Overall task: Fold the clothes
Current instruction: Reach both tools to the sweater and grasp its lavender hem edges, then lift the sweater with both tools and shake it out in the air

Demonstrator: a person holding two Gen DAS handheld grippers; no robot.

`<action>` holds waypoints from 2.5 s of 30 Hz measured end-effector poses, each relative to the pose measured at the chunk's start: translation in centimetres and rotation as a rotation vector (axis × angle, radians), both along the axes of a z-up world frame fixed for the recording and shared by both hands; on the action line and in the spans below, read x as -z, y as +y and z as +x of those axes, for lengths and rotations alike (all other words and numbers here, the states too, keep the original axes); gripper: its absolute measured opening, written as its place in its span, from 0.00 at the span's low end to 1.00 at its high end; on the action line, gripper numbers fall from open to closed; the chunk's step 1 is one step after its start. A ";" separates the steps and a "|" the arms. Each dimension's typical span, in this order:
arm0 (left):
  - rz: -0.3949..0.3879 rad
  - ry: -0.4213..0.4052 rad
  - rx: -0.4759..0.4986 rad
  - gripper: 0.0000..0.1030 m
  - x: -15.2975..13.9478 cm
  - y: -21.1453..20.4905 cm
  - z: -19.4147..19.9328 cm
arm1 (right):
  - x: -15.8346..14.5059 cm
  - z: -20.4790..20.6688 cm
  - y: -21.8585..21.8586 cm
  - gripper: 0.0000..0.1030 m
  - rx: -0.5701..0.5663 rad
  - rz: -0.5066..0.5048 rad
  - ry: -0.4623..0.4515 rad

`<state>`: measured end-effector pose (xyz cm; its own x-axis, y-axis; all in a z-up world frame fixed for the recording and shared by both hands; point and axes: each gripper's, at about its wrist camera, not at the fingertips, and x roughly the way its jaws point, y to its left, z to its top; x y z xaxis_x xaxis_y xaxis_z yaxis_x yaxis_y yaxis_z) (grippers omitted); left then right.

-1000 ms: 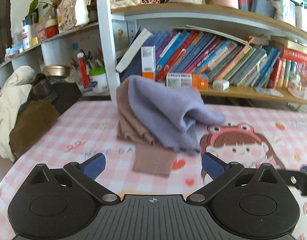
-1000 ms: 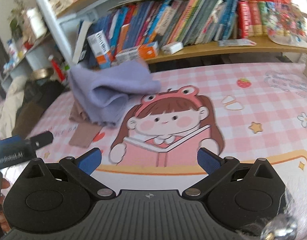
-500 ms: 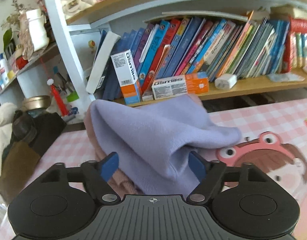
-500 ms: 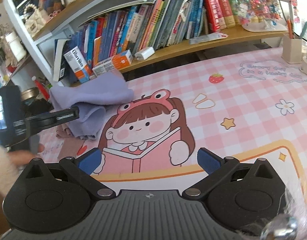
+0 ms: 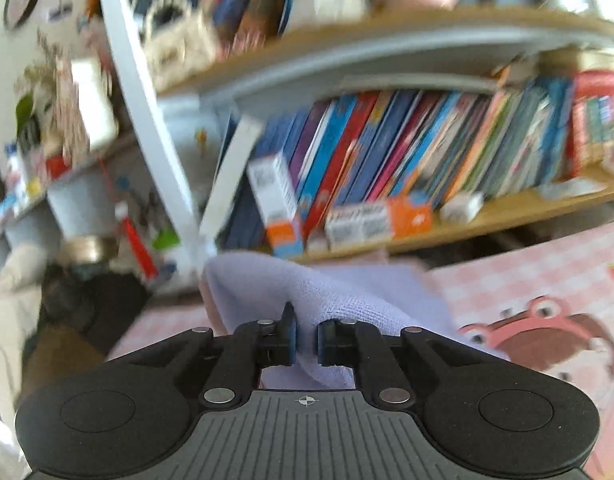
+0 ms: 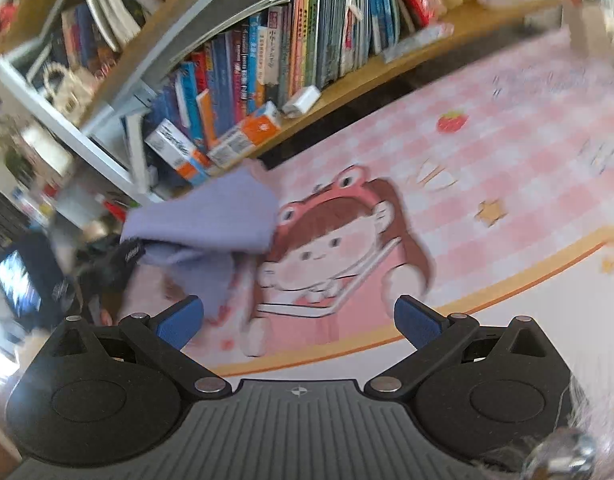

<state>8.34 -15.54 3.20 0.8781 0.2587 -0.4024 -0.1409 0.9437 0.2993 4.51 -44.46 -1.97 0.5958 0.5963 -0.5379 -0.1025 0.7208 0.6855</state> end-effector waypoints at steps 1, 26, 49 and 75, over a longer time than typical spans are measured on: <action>-0.001 -0.012 0.017 0.09 -0.6 -0.3 -1.0 | 0.3 0.3 -0.1 1.00 -0.009 0.059 0.029; 0.042 -0.044 0.076 0.09 -4.6 -7.4 -14.2 | 7.5 -0.6 -0.4 0.79 -0.116 0.721 0.587; -0.429 -0.510 0.687 0.09 -17.8 -8.4 -19.0 | -20.8 1.6 -12.3 0.07 -0.149 0.867 -0.704; -0.417 0.262 0.120 0.10 4.0 3.6 -6.9 | -5.7 10.0 15.1 0.47 -0.257 0.019 -0.160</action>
<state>1.40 -11.95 -0.82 0.7477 -0.0676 -0.6606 0.0055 0.9954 -0.0956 14.47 -29.36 3.71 0.5005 0.7475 -0.4368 -0.3875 0.6446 0.6591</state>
